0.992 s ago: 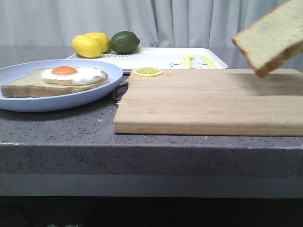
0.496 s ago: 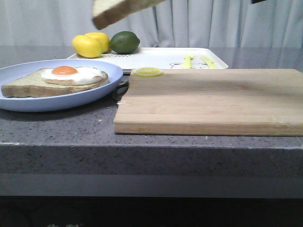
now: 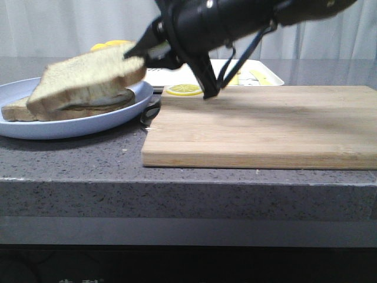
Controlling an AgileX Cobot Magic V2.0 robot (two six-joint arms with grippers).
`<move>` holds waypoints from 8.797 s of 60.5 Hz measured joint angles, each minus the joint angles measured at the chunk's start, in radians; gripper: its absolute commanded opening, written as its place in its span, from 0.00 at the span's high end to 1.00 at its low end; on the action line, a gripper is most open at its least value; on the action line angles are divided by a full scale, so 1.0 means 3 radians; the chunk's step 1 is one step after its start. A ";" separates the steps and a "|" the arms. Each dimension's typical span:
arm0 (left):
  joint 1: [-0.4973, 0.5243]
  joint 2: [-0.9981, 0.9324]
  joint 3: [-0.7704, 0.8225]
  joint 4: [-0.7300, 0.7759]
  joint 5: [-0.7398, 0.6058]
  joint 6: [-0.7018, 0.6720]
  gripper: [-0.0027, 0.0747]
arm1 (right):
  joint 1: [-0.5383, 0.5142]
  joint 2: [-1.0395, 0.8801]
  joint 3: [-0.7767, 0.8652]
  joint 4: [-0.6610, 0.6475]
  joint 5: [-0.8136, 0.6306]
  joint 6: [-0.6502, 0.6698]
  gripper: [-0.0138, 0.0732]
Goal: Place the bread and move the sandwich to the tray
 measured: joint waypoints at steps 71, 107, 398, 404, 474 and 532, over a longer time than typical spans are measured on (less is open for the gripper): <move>0.0000 0.0000 0.0000 0.0000 -0.0007 0.0000 0.37 | -0.1424 -0.1189 0.0115 -0.1453 0.1547 -0.0039 0.91; 0.0000 0.0000 0.0000 0.0000 -0.0019 0.0000 0.37 | -0.1913 -0.2342 0.0243 -0.5139 0.1344 0.1970 0.91; -0.0193 0.6821 -0.7458 -0.2295 0.3239 0.0253 0.64 | -0.0786 -0.5267 0.3099 -0.5180 -0.1039 0.2044 0.91; -0.0193 0.6821 -0.7473 -0.2323 0.3188 0.0259 0.49 | -0.0786 -0.5267 0.3099 -0.5180 -0.1039 0.2044 0.91; -0.0351 0.5596 -0.7152 -0.1739 0.3340 0.0330 0.99 | -0.0786 -0.5267 0.3099 -0.5180 -0.1084 0.2044 0.91; -0.0687 0.0970 -0.1073 -0.0265 0.0626 0.0202 0.99 | -0.0786 -0.5267 0.3099 -0.5180 -0.1084 0.2044 0.91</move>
